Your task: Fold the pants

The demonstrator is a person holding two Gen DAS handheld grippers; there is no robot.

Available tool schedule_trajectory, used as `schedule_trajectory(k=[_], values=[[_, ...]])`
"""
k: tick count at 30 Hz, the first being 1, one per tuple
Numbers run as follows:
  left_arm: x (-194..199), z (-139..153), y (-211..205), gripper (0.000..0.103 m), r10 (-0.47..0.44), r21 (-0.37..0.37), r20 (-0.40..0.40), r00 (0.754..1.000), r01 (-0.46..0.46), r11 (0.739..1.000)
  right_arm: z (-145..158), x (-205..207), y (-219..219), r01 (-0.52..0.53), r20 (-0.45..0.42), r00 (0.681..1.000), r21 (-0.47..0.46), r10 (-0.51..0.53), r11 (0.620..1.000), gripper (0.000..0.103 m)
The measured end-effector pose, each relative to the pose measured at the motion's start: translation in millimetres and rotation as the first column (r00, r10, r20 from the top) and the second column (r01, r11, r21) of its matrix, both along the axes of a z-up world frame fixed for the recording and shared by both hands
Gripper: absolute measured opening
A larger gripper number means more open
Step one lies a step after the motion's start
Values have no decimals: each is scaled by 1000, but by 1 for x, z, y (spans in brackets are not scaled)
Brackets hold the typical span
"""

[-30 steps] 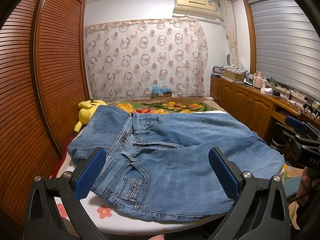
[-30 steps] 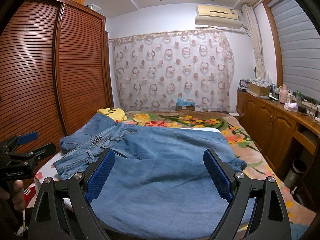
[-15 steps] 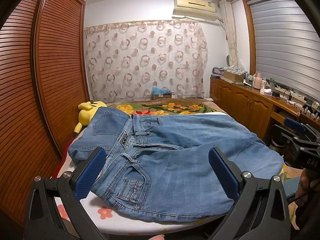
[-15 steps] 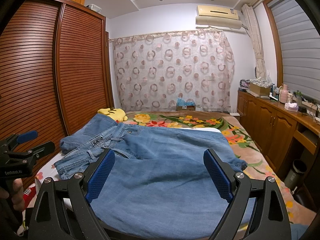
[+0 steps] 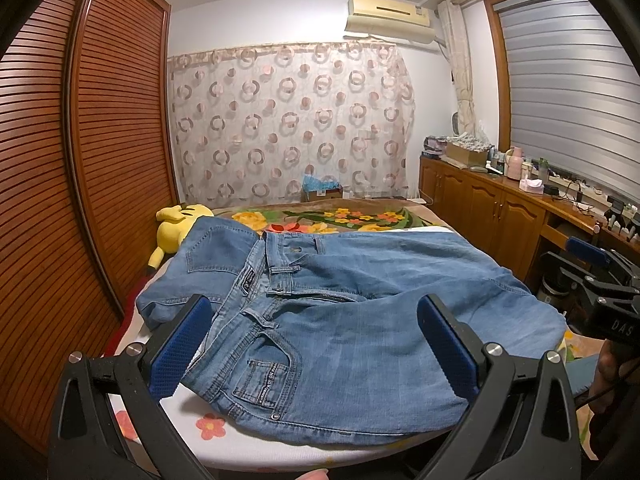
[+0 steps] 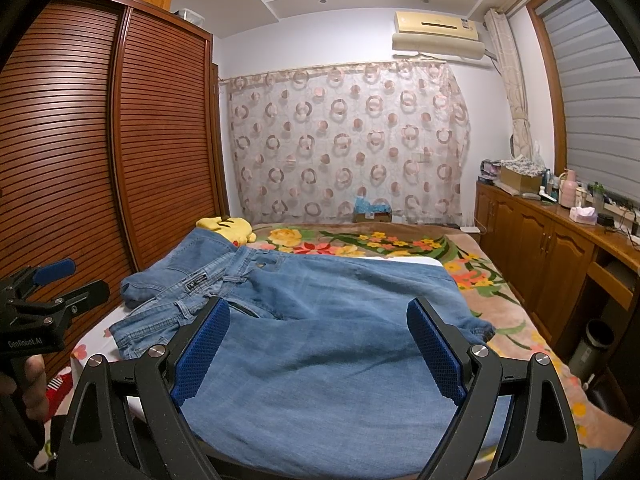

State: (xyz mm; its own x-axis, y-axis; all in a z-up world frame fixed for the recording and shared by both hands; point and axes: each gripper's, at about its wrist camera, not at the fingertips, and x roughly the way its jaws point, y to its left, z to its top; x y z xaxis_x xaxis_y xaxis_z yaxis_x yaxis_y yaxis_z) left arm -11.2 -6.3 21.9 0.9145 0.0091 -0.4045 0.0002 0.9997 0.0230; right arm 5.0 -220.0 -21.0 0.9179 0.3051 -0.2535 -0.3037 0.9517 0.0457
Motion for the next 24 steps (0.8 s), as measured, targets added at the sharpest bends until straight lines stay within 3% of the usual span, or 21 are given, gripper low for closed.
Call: schedule_trajectory(k=[13,24], values=[[0,-1,0,103,-2,0,3,1000,2,1000,0,-1,0,0,-1,1000,0,0,1000,91],[-10,27,-16,103,-5,0,-32,999,5,1000,-2,2,-1,-2,-13,1000,0,2,1000,91]])
